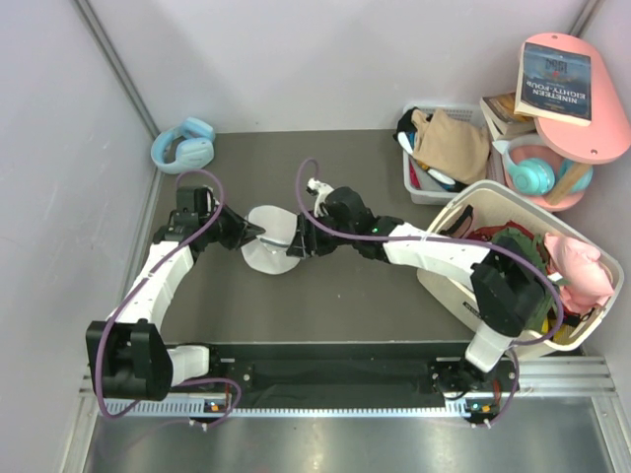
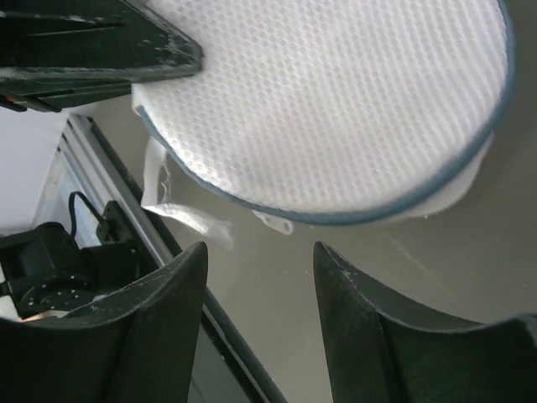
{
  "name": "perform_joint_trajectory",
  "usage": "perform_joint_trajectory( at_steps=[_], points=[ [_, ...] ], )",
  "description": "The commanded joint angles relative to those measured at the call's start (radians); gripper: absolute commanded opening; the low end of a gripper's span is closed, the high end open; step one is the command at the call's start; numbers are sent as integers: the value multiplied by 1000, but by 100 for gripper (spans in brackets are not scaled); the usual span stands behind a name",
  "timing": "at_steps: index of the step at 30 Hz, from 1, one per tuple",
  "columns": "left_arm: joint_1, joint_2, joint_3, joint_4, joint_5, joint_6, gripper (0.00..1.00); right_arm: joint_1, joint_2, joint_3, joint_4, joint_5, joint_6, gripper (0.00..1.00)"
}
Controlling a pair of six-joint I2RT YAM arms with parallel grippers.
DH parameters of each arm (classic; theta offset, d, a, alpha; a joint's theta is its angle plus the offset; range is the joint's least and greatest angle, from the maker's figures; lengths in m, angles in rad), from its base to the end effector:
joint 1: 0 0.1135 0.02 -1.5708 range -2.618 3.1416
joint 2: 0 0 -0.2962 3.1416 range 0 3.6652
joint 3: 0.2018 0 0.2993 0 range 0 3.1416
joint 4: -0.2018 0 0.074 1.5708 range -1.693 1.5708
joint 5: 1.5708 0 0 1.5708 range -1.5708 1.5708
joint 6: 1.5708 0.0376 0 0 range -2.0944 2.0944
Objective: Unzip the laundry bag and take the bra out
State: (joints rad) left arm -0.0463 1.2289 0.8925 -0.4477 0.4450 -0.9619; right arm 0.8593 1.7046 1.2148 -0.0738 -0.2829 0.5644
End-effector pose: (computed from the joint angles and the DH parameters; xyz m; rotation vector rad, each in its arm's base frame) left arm 0.2926 -0.0298 0.2762 -0.8872 2.3274 -0.9884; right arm 0.2791 0.3398 0.2632 -0.5217 2.2717 1.0869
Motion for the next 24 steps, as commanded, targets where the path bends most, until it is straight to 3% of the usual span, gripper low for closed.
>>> perform_joint_trajectory(
  at_steps=[1, 9, 24],
  points=[
    [6, -23, 6, 58, 24, 6, 0, -65, -85, -98, 163, -42, 110, 54],
    [6, -22, 6, 58, 29, 6, 0, -91, -126, -169, 261, -70, 170, 54],
    [6, -29, 10, 64, 29, -15, 0, 3, 7, 2, 166, -84, 83, 52]
  ],
)
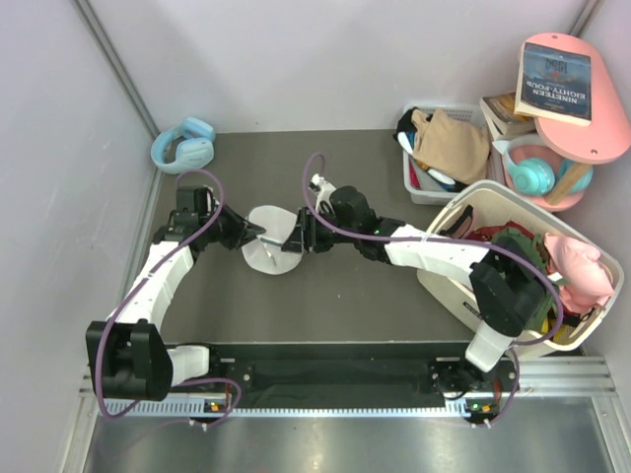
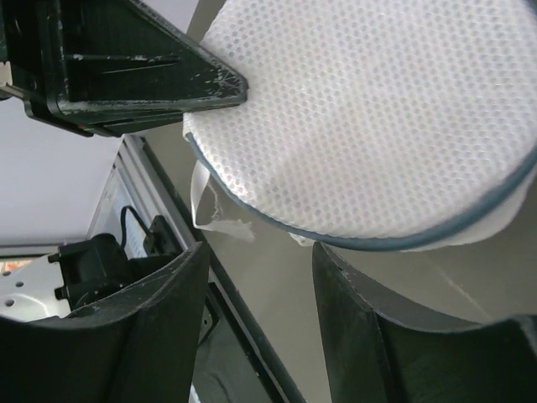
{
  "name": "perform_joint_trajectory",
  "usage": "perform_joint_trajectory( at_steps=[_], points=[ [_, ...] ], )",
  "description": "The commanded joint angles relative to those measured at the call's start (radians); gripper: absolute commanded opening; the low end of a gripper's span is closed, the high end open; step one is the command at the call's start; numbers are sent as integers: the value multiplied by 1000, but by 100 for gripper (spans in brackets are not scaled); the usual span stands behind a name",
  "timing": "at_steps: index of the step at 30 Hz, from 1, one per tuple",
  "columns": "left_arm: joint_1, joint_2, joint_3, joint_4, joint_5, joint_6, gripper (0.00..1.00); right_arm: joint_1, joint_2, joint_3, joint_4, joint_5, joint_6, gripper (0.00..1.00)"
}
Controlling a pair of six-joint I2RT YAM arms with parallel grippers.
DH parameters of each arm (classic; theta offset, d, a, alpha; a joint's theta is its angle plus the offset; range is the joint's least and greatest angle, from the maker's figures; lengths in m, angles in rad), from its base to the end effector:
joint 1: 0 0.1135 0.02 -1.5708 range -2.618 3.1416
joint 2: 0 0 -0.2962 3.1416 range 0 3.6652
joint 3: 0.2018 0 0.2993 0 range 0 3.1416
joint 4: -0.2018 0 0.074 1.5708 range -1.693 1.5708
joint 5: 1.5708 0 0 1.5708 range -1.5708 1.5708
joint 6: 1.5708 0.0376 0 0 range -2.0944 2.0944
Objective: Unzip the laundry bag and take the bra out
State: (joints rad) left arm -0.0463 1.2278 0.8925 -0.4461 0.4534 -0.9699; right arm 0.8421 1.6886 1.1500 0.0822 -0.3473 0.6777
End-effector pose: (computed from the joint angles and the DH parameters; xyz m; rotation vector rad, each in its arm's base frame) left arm 0.2925 -0.0300 0.2767 -0.8914 2.3258 -1.0021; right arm 0.2804 0.3334 0.2605 -0.4289 2.2176 1.2492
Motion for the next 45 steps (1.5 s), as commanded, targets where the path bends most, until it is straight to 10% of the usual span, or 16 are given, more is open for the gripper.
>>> perform_joint_trajectory(
  at_steps=[1, 26, 38, 45],
  points=[
    [6, -28, 10, 66, 21, -10, 0, 25, 29, 73, 1, -16, -32, 52],
    [6, -27, 19, 76, 25, -23, 0, 58, 129, 178, -62, 36, -69, 50],
    [6, -25, 14, 78, 24, -16, 0, 60, 125, 201, -119, 126, -73, 0],
    [8, -11, 36, 61, 18, 25, 0, 40, 86, 157, -167, 149, -79, 0]
  ],
)
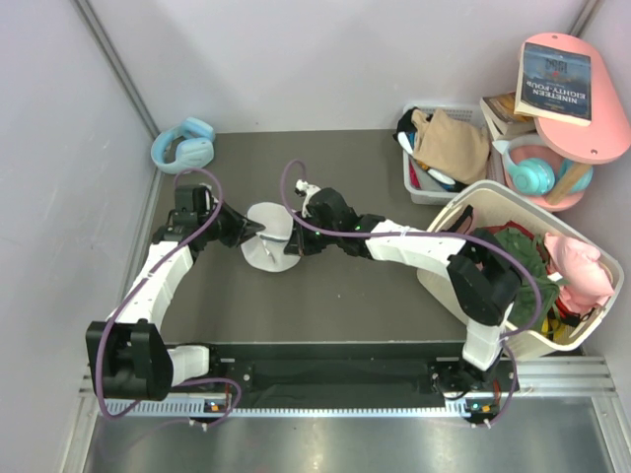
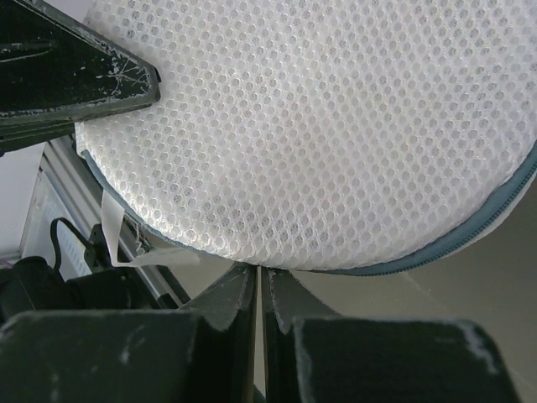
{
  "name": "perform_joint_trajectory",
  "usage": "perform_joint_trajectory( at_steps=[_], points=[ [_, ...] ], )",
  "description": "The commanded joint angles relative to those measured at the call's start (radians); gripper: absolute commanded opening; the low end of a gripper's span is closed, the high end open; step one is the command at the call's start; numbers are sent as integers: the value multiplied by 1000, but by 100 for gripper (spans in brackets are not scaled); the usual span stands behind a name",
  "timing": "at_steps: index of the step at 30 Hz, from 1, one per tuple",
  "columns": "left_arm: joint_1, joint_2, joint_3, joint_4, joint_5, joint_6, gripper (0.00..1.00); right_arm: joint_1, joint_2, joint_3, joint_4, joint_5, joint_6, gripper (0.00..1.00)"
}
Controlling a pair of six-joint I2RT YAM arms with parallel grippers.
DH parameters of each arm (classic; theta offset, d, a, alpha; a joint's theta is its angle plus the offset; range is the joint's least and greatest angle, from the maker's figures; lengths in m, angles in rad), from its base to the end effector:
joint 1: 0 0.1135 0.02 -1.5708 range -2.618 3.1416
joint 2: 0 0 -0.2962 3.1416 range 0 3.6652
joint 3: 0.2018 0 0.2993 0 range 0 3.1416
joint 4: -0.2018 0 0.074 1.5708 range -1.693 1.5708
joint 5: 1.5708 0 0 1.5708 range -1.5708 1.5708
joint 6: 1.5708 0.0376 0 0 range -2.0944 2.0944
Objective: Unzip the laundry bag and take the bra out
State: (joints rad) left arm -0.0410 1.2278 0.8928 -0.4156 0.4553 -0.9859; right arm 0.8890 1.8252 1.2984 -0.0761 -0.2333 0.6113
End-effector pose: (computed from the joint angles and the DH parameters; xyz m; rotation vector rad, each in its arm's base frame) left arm 0.2949 -0.0286 0.2792 -0.8950 2.2934 -1.0173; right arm 0.2890 0.3698 0.2419 -0.4729 2.3288 1.0533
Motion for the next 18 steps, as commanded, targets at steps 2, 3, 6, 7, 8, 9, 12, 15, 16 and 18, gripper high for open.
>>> perform_joint_trajectory(
  at_steps=[2, 3, 6, 7, 8, 9, 12, 15, 16, 18],
  points=[
    [4, -5, 41, 24, 17, 52, 0, -31, -69, -17, -2, 49, -7, 0],
    [6, -4, 44, 21, 19, 55, 0, -39, -89, -49, 1, 51, 2, 0],
    [7, 1, 46, 20, 25, 62, 0, -81, -125, -111, 28, 58, 18, 0],
    [7, 5, 46, 21, 29, 66, 0, -94, -132, -120, 32, 60, 19, 0],
    [7, 9, 47, 21, 31, 72, 0, -99, -136, -126, 33, 64, 18, 0],
    [7, 12, 52, 21, 31, 76, 0, -101, -144, -131, 32, 66, 12, 0],
    [7, 32, 75, 37, 54, 110, 0, -99, -149, -119, 18, 69, -15, 0],
    [4, 79, 118, 47, 91, 168, 0, -96, -161, -100, -19, 84, -48, 0],
    [4, 105, 127, 55, 103, 180, 0, -93, -167, -97, -34, 97, -59, 0],
    [1, 143, 149, 118, 140, 205, 0, -91, -194, -91, -68, 132, -90, 0]
  ],
)
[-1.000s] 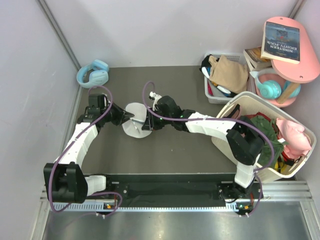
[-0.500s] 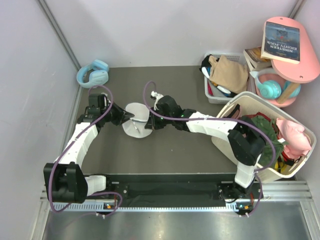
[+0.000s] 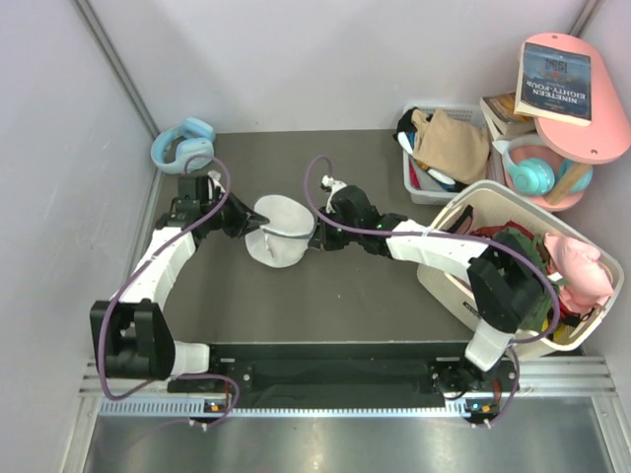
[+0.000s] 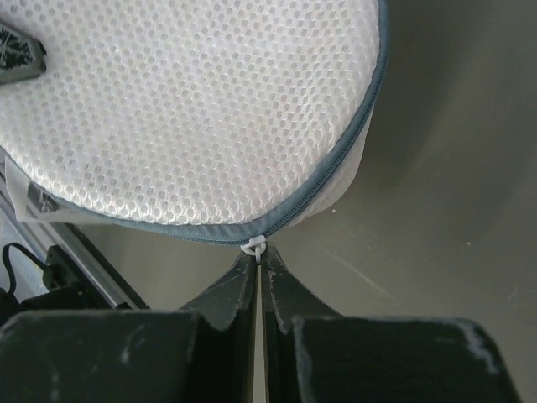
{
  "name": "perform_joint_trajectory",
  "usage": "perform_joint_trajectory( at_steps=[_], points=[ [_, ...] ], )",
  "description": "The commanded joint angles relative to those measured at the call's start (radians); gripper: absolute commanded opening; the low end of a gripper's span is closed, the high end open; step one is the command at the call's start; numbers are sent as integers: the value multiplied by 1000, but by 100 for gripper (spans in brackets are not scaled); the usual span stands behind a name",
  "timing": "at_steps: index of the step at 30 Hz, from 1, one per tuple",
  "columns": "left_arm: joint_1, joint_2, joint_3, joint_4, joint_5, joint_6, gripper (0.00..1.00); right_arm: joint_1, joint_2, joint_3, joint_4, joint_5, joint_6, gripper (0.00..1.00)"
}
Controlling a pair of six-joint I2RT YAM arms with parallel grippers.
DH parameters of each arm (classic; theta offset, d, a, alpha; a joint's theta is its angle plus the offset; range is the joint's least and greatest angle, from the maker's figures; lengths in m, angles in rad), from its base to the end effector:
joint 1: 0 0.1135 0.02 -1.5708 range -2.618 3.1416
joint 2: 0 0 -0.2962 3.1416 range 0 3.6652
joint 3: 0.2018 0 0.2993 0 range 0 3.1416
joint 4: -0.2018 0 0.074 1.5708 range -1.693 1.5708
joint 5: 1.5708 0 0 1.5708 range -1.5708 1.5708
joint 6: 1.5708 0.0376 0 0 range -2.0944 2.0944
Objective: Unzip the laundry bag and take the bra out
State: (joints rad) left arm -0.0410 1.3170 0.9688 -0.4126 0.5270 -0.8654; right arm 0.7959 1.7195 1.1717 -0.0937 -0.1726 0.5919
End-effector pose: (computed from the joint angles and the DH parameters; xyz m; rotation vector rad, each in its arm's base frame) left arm 0.3178 -0.0320 0.2831 -0.7167 2.3412 -1.0464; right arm 0.2993 0.3149 0.2385 -0.3437 2.3486 0.9179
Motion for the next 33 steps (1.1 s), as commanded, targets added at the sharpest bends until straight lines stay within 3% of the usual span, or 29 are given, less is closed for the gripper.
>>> perform_joint_trajectory(
  at_steps=[1, 7, 10, 11, 12, 18, 23, 27, 33],
  points=[
    [0, 68, 79, 139, 82, 95, 0, 3, -98, 36, -61, 82, -78, 0],
    [-23, 208, 194, 271, 148, 189, 2, 25, -184, 26, -136, 208, -142, 0],
    [-23, 260, 264, 197, 114, 248, 27, 38, -179, 16, -141, 205, -150, 0],
    [-23, 267, 298, 152, 91, 255, 47, 43, -166, 10, -135, 196, -146, 0],
    [-22, 271, 307, 85, 44, 256, 57, 49, -155, 9, -129, 188, -142, 0],
    [-23, 145, 256, -166, -157, 210, 84, 117, -28, 78, -112, 101, -138, 0],
    [-23, -36, 105, -196, -268, 155, 90, 161, 51, 161, -130, 53, -153, 0],
    [-23, -119, -4, -77, -156, 56, 88, 177, 54, 171, -135, 48, -158, 0],
    [-26, -52, -91, 43, 5, -30, 72, 178, 37, 148, -124, 50, -144, 0]
  ],
)
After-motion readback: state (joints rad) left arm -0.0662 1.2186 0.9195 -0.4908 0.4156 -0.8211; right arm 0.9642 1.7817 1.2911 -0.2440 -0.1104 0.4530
